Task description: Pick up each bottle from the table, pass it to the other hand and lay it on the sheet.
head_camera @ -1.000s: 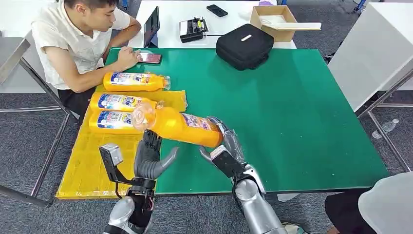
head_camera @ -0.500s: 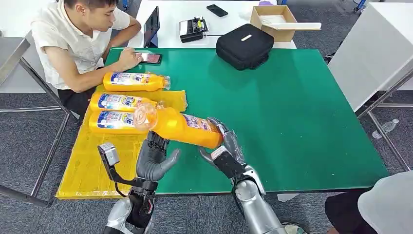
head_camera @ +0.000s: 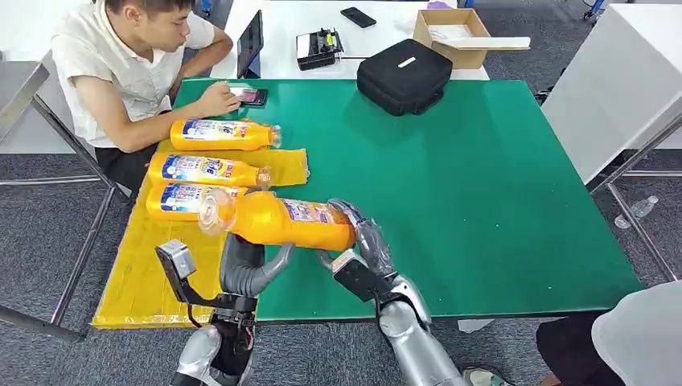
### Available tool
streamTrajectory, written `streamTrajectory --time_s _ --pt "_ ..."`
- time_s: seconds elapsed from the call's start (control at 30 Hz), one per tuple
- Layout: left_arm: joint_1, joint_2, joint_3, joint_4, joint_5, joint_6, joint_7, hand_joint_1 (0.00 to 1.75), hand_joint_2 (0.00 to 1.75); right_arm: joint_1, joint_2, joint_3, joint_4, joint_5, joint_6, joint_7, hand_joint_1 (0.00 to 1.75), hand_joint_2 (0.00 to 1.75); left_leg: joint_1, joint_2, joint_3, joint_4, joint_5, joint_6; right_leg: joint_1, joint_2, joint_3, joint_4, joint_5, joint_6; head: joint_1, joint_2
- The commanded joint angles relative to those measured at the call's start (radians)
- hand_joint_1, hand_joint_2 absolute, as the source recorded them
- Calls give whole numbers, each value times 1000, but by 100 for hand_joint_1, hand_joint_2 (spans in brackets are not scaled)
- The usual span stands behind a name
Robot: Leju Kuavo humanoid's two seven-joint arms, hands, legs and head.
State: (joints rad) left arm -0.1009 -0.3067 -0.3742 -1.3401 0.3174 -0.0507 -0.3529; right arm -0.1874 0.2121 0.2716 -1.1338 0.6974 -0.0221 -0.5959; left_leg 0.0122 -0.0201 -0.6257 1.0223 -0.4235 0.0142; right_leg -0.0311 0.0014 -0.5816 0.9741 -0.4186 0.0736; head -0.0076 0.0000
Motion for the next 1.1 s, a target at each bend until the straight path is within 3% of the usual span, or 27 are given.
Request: streamTrajectory --time_s 0.03,0.7,0.73,0.77,0.8,0.87,1.1 --pt "-34 -42 -40 68 29 5 -1 0 175 -31 11 38 95 -28 10 -5 175 175 1 0 2 0 -1 0 1 -1 3 -1 -1 -3 0 0" --pt "-28 -42 -38 30 103 -37 1 0 175 -44 22 38 156 -61 19 -14 175 175 1 1 2 0 -1 0 1 -1 2 0 -1 -3 0 0" --pt "-28 -42 -38 27 133 -52 13 9 175 -46 24 36 165 -65 20 -17 175 175 1 1 2 0 -1 0 1 -1 3 -1 -1 -3 0 0" --pt "-28 -42 -36 25 153 -61 21 124 175 -49 25 36 175 -68 23 -21 175 175 1 1 2 0 -1 0 2 -1 3 0 -1 -3 0 0" --pt "-26 -41 -30 17 170 -75 23 154 175 -58 31 36 205 -76 23 -32 175 175 0 1 2 0 -1 0 1 0 2 0 -1 -3 0 0" --pt "-27 -42 -29 5 170 -77 16 175 175 -61 36 39 220 -77 21 -38 175 175 1 2 3 0 -1 0 1 0 3 0 -1 -3 0 0" --pt "-21 -42 -31 -14 177 -70 2 175 175 -56 35 45 250 -93 28 -44 175 175 1 1 1 0 -1 0 1 -1 2 0 -1 -3 0 0"
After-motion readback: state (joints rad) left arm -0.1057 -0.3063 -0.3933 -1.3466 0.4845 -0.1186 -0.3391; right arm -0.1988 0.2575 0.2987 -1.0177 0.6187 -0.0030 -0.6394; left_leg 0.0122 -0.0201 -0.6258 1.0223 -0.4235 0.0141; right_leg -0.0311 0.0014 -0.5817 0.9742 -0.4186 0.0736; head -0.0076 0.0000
